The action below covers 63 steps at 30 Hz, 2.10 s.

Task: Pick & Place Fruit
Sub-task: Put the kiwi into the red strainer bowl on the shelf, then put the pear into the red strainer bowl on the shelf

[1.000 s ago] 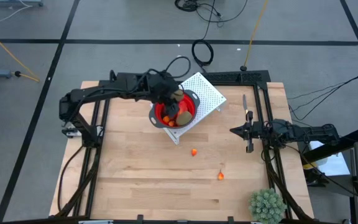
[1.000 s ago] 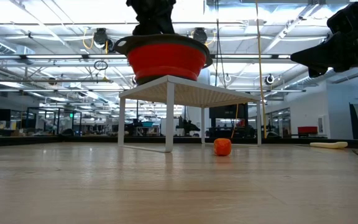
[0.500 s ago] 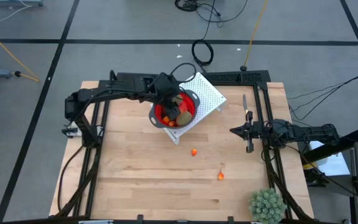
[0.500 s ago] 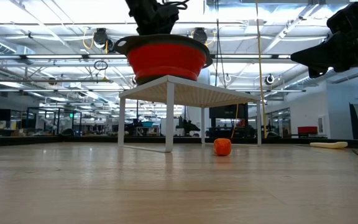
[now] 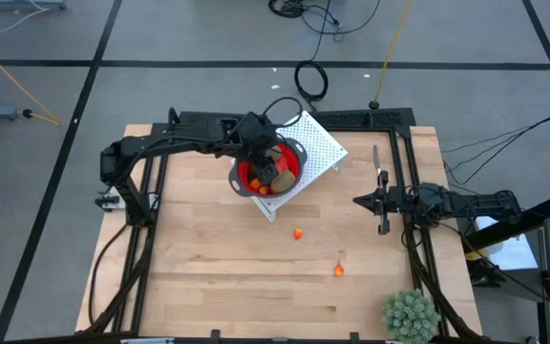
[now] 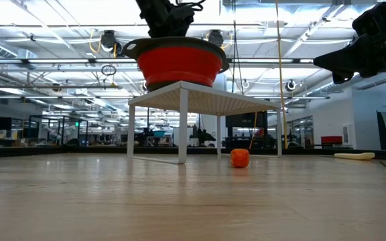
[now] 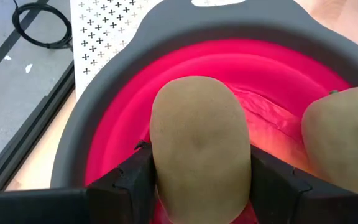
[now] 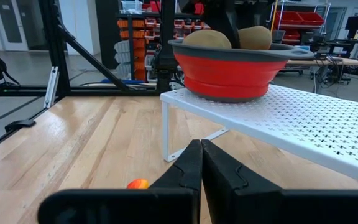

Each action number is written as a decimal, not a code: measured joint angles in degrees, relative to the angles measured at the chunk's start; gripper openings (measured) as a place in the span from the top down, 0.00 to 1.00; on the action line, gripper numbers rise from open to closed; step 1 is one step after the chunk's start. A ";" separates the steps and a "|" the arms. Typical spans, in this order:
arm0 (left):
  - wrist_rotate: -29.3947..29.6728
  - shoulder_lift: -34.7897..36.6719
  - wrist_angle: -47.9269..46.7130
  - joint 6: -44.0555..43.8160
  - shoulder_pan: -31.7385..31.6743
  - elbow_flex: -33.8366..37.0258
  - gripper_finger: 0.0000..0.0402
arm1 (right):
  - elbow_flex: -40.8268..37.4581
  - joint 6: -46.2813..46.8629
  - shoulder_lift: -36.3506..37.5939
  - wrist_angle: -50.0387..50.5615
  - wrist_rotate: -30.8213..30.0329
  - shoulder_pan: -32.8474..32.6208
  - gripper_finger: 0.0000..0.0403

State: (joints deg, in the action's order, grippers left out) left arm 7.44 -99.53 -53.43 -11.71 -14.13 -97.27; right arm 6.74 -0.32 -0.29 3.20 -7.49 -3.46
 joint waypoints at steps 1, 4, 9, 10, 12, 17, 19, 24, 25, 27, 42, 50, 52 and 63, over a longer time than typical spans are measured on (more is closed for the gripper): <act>0.00 0.00 0.00 -0.12 0.00 0.00 0.50 | -0.01 -0.02 0.01 0.01 0.00 -0.02 1.00; 0.02 0.00 0.00 -0.99 0.00 0.00 0.49 | -0.01 -0.09 -0.01 0.02 0.00 -0.02 1.00; -0.01 0.00 0.05 -2.26 0.00 0.00 0.43 | 0.00 -0.11 -0.01 0.02 0.00 -0.01 1.00; -0.13 0.00 0.06 -2.36 0.00 0.00 0.41 | 0.00 -0.11 -0.01 0.02 0.00 -0.01 1.00; -0.20 0.00 0.04 -2.50 0.01 0.00 0.37 | -0.02 -0.12 -0.01 0.02 0.00 -0.02 1.00; -0.17 0.46 0.00 -2.30 0.00 0.04 0.28 | -0.02 -0.11 -0.01 0.02 0.00 0.00 1.00; -0.13 1.36 0.00 -3.09 -0.01 0.04 0.26 | 0.00 -0.13 -0.01 0.02 0.02 -0.02 1.00; 0.07 4.98 0.01 -6.55 -0.13 0.04 0.24 | -0.02 -0.13 -0.01 0.00 0.02 -0.02 1.00; 0.07 5.73 0.04 -7.62 -0.10 0.04 0.24 | -0.02 -0.11 -0.01 0.00 0.02 -0.02 1.00; 0.09 7.34 0.07 -10.58 0.25 0.04 0.24 | 0.00 -0.13 -0.01 0.00 0.02 0.00 1.00; 15.78 12.59 4.06 -24.85 17.11 0.04 0.30 | -0.26 -0.11 -0.01 -3.03 0.11 -0.02 1.00; 21.58 12.59 7.66 -27.23 25.95 0.04 0.49 | -0.24 -0.11 -0.01 -3.34 0.11 0.00 1.00; 22.56 12.59 7.69 -28.50 27.18 0.04 0.55 | -0.22 -0.11 -0.01 -3.34 0.15 0.00 1.00; 26.19 12.57 9.38 -31.08 32.41 0.04 0.88 | -0.07 2.84 -0.01 -2.39 0.22 -0.02 1.00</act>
State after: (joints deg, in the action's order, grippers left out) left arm 33.64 -86.96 -44.05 -42.79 18.28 -97.23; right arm 6.68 2.52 -0.30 0.82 -7.27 -3.49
